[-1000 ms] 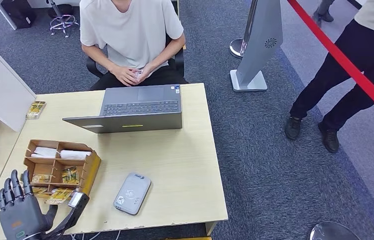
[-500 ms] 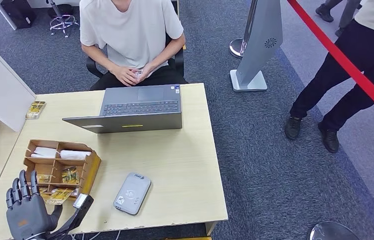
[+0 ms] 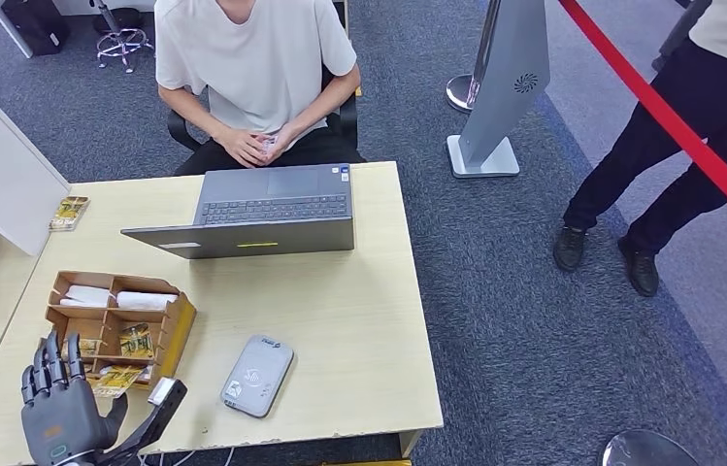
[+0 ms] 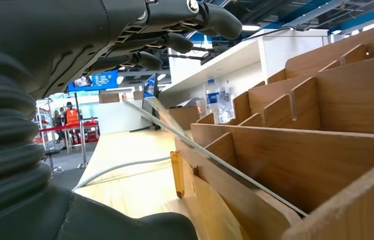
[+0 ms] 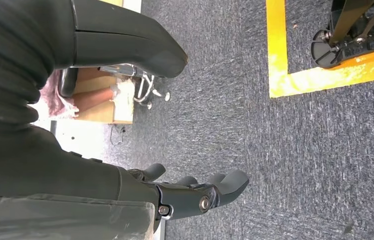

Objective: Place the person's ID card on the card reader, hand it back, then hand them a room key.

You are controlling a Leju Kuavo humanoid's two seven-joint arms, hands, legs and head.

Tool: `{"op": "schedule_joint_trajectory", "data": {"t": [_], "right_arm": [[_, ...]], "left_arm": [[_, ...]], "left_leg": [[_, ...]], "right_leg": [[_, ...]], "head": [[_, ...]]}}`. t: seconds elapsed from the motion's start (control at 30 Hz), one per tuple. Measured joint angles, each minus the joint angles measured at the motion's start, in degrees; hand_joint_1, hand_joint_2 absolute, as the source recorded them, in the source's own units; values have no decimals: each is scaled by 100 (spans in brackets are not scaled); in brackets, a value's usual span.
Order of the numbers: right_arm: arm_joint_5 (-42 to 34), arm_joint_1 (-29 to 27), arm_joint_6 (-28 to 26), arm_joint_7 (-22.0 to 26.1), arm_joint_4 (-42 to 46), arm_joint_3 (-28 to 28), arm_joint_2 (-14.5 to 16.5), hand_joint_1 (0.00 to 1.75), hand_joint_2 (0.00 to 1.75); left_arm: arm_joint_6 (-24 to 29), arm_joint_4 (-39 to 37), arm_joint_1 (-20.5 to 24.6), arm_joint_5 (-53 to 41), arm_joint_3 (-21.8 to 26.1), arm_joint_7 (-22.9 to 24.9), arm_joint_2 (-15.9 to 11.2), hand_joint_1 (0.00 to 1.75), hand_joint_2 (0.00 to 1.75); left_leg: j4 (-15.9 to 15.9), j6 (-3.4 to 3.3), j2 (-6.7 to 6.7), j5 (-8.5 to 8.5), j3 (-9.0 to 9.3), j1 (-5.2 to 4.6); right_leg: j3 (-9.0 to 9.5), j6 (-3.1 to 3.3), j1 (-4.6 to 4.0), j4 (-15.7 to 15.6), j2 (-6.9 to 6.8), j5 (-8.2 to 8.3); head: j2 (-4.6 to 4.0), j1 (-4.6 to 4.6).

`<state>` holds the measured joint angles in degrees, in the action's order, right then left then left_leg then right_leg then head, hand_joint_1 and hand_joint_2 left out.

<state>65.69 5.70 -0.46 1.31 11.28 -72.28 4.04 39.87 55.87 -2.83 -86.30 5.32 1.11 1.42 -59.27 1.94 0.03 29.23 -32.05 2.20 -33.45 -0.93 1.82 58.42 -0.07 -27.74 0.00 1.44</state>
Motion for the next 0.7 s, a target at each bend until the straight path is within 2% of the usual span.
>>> {"op": "schedule_joint_trajectory", "data": {"t": [0.7], "right_arm": [[23,0,9,7,0,35,0,0,175]], "left_arm": [[2,-2,115,-2,-507,66,81,0,175]], "left_leg": [[-1,0,0,0,0,0]], "right_leg": [[0,0,0,0,0,0]], "head": [[0,-1]]}}
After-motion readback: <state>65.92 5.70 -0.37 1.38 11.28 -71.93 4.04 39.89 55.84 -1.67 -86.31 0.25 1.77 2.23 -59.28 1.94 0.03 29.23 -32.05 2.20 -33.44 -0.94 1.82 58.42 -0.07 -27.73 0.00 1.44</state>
